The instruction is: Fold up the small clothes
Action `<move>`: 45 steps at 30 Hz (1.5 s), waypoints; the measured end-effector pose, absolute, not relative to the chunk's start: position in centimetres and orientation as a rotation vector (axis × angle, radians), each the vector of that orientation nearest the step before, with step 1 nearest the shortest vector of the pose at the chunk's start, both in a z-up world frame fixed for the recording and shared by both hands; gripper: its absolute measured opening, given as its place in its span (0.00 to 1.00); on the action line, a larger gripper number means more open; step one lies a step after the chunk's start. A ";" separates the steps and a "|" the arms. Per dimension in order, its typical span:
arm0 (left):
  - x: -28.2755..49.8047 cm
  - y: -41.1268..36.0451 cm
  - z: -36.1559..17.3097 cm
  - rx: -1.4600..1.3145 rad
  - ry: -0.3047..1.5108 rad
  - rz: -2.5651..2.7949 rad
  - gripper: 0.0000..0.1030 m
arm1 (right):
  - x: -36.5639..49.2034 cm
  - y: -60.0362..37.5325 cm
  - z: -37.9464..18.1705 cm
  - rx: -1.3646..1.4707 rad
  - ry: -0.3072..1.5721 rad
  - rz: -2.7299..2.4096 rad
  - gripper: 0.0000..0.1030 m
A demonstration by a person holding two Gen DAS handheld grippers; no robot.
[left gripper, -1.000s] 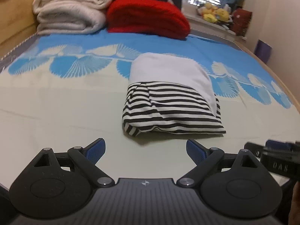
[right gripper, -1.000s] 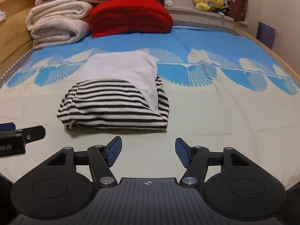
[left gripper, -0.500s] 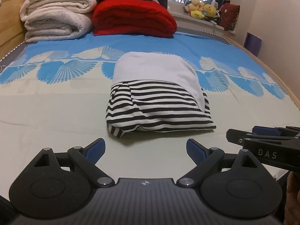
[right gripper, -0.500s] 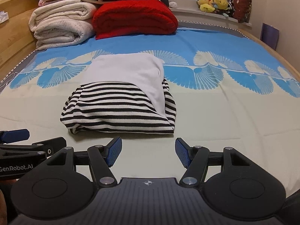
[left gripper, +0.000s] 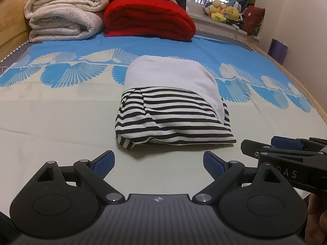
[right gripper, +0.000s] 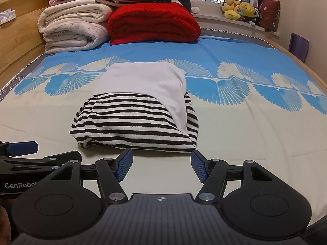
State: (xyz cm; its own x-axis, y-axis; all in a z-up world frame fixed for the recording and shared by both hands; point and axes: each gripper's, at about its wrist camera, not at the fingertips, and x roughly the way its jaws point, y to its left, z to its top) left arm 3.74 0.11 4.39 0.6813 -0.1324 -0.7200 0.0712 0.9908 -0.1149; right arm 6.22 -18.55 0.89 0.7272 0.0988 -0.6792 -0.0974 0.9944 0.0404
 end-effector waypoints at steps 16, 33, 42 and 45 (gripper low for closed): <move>3.9 0.5 4.4 -0.083 0.801 -0.062 1.00 | 6.7 -18.5 0.6 0.008 0.741 0.083 0.79; 4.1 0.9 4.3 -0.066 0.810 -0.017 1.00 | 7.2 -19.4 0.3 0.038 0.756 0.050 0.99; 4.2 0.8 4.3 -0.062 0.807 -0.016 1.00 | 7.1 -19.3 0.5 0.029 0.748 0.056 0.99; 4.1 0.8 4.3 -0.057 0.802 -0.015 1.00 | 7.0 -19.2 0.4 0.029 0.748 0.056 0.99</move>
